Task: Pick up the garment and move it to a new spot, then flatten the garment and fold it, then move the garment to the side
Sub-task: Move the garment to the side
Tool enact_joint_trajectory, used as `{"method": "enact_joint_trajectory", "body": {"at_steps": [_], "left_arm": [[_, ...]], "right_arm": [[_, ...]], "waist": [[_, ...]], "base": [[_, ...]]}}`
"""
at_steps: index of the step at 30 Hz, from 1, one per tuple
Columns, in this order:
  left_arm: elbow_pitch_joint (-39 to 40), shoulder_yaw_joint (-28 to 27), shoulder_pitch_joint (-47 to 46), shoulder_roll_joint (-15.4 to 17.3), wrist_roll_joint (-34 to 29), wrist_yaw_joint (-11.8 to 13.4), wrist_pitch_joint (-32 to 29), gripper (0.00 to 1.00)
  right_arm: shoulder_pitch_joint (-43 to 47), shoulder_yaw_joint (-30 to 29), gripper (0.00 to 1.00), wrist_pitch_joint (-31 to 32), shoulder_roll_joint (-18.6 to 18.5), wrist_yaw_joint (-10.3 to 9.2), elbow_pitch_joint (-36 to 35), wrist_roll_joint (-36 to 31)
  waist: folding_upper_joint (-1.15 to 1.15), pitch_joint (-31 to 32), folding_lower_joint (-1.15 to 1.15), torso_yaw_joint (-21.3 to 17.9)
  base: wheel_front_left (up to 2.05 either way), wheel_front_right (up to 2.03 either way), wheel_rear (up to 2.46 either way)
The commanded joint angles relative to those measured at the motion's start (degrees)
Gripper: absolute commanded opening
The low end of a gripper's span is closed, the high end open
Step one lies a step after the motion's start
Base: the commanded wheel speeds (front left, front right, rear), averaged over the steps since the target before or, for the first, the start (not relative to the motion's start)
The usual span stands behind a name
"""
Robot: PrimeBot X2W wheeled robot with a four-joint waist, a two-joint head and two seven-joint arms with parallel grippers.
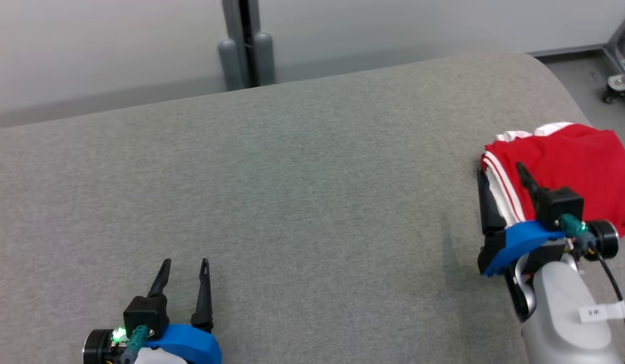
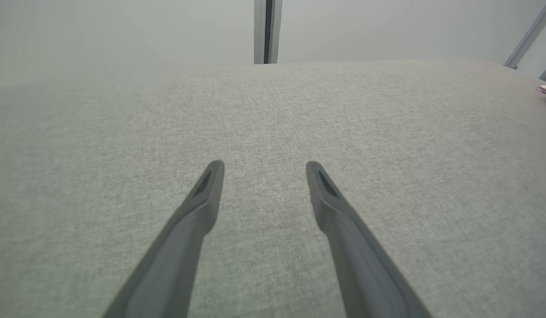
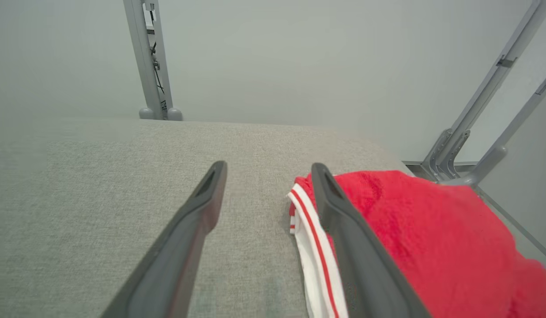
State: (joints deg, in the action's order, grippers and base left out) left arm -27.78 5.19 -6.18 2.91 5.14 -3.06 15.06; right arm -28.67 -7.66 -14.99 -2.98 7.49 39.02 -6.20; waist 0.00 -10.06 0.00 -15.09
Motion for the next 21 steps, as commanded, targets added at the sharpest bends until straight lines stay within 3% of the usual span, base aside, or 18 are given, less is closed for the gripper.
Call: {"method": "enact_joint_trajectory", "body": {"at_steps": [1,9,21], "left_arm": [[0.3,-0.2,-0.4,0.0,0.4,0.2,0.1,1.0],[1.2,-1.2,1.1,0.0,2.2,1.5,0.1,1.0],[2.2,-2.1,4.0,0.0,4.2,2.5,0.1,1.0]], "right_arm": [[1.0,0.3,1.0,-0.2,0.0,0.0,-0.6,0.4],[7.3,5.2,1.0,-0.2,0.0,0.0,-3.1,8.0],[12.9,5.9,1.0,-0.2,0.0,0.0,-5.2,11.4]], "waist": [[0.0,-0.2,0.0,0.7],[0.0,1.1,0.0,6.3],[0.0,4.9,0.0,11.9]], "base": [[0.0,0.0,0.0],[0.0,0.0,0.0],[0.0,0.0,0.0]]}}
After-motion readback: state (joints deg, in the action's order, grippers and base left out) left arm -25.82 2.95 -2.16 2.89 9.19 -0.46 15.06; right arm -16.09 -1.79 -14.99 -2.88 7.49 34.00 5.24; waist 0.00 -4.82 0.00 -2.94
